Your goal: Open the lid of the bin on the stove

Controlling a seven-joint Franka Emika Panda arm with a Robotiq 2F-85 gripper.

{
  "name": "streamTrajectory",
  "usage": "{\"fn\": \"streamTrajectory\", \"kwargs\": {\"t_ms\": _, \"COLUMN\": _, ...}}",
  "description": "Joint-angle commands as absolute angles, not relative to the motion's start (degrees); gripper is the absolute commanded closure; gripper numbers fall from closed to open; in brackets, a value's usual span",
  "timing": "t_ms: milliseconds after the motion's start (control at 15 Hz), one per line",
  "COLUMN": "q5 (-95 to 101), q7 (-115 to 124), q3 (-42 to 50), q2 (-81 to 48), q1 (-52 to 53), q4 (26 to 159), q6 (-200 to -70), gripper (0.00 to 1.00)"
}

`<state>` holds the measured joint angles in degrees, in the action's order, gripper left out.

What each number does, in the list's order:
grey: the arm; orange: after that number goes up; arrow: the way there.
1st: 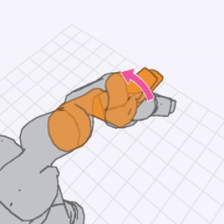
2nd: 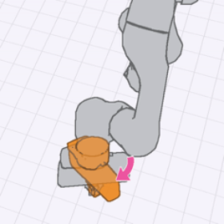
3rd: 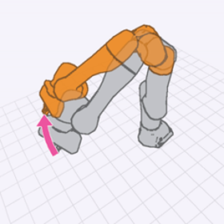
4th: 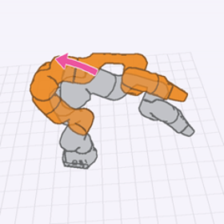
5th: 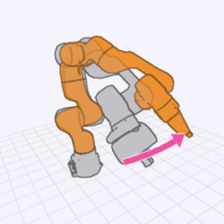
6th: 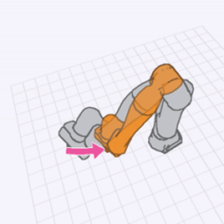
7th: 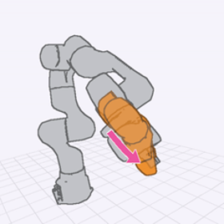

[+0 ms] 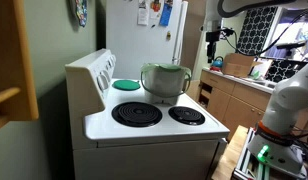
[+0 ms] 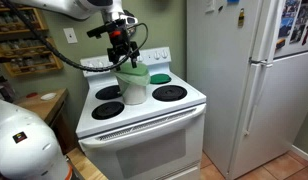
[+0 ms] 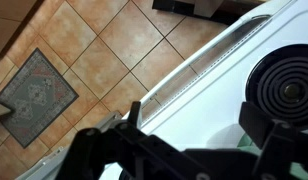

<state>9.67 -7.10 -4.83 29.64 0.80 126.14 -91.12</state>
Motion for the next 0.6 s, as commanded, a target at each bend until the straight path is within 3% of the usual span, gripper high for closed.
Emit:
{"fn": "streamTrajectory", "kwargs": {"t_ms": 0, "q5": 10.10, "q7": -6.62, "q3": -3.86, "q2": 29.53, "q1": 2.08, "q4": 126.01, "q6": -90.93, "gripper": 0.00}}
{"fn": "streamTrajectory", "kwargs": {"t_ms": 533, "q5": 6.55, "q7": -4.19, "q3": -2.37, "q2": 27.05, "q1": 1.16, "q4": 122.53, "q6": -90.08, "gripper": 0.00}}
